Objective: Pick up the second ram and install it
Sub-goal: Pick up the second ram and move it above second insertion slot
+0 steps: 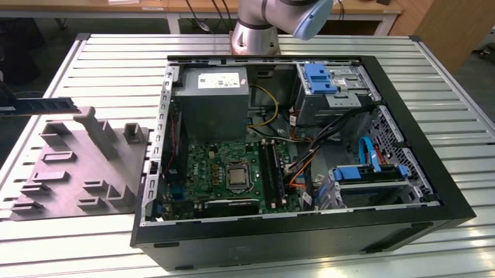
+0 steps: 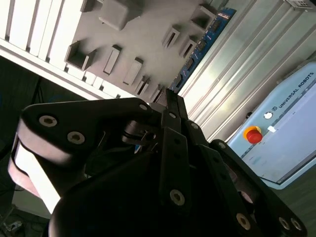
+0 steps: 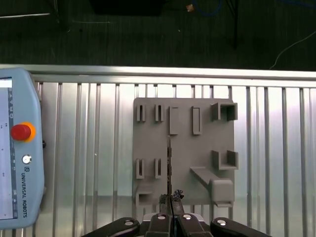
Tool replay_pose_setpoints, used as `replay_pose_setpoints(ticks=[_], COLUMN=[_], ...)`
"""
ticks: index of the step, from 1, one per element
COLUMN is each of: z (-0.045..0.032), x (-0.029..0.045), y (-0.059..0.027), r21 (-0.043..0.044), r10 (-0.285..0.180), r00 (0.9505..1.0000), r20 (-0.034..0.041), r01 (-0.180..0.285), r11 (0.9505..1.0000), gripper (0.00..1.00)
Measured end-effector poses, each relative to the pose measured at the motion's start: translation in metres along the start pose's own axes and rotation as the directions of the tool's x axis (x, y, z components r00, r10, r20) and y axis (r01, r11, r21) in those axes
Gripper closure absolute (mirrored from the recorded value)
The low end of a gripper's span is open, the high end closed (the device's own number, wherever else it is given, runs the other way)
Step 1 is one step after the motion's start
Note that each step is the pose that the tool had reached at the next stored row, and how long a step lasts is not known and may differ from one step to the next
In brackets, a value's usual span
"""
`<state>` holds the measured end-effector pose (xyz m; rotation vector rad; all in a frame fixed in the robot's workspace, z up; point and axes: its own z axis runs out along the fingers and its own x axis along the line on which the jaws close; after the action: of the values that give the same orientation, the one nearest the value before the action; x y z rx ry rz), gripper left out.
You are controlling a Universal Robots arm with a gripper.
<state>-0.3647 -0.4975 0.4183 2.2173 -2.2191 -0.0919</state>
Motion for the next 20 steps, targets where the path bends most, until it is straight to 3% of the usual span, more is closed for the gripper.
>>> replay_pose_setpoints(ticks=[9, 20], z=[-0.0010, -0.0027], x=[0.0000, -0.0001], y=[-0.0241, -0.0598], r21=[0.0000, -0.0003], r10=[0.000, 0.000], r00=[1.0000, 1.0000], r20=[0.0000, -0.0001], r01=[0.000, 0.000], r11=[1.0000, 1.0000], gripper=[0.89, 0.89])
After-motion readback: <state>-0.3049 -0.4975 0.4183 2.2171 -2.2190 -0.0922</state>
